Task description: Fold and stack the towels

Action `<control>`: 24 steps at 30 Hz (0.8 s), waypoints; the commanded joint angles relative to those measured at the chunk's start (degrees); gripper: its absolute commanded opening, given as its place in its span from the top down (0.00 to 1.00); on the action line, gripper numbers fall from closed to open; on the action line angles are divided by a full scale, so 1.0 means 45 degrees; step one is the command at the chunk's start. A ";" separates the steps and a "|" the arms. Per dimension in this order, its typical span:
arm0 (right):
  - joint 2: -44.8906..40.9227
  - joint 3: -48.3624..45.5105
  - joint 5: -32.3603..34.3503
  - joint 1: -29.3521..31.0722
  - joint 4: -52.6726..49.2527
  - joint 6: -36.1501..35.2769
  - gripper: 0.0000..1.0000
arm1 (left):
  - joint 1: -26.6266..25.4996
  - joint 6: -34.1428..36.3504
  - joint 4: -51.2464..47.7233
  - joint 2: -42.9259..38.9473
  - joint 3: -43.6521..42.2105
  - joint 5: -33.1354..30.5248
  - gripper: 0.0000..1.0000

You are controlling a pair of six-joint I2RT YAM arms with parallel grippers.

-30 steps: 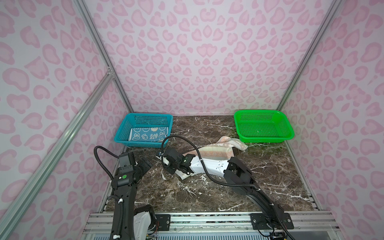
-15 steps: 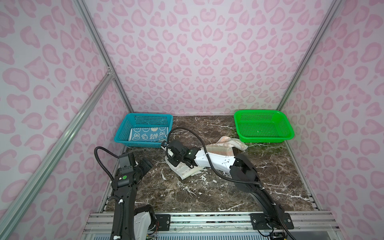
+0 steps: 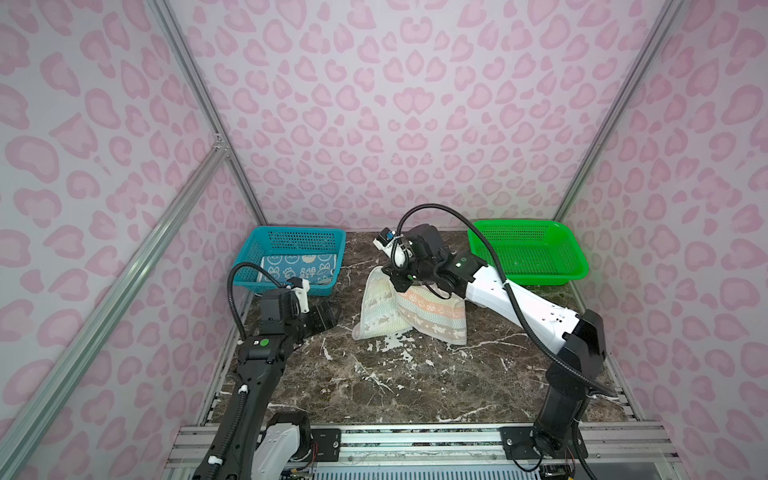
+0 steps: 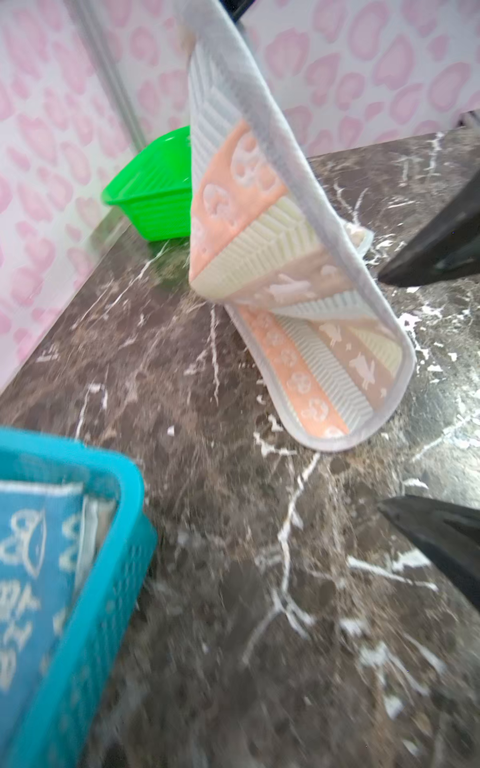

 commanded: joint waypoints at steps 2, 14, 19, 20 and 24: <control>-0.0930 -0.0839 0.0064 -0.0661 -0.0959 -0.0428 1.00 | -0.1192 0.1244 0.1050 0.1035 0.0592 -0.0006 0.20; -0.2345 -0.1661 0.0393 -0.3498 -0.2028 0.0934 1.00 | -0.4953 0.2814 0.1739 0.4341 0.2289 -0.0508 0.21; -0.2326 -0.1674 0.0304 -0.4514 -0.2323 0.1115 1.00 | -0.5496 0.2841 0.2030 0.5004 0.2521 -0.0565 0.21; -0.2364 -0.1724 0.0200 -0.4604 -0.2312 0.1007 1.00 | -0.5542 0.2892 0.2008 0.5148 0.2573 -0.0639 0.21; -0.2541 -0.1946 0.0132 -0.4965 -0.2175 0.0826 1.00 | -0.5636 0.3164 0.1815 0.5927 0.2944 -0.0594 0.23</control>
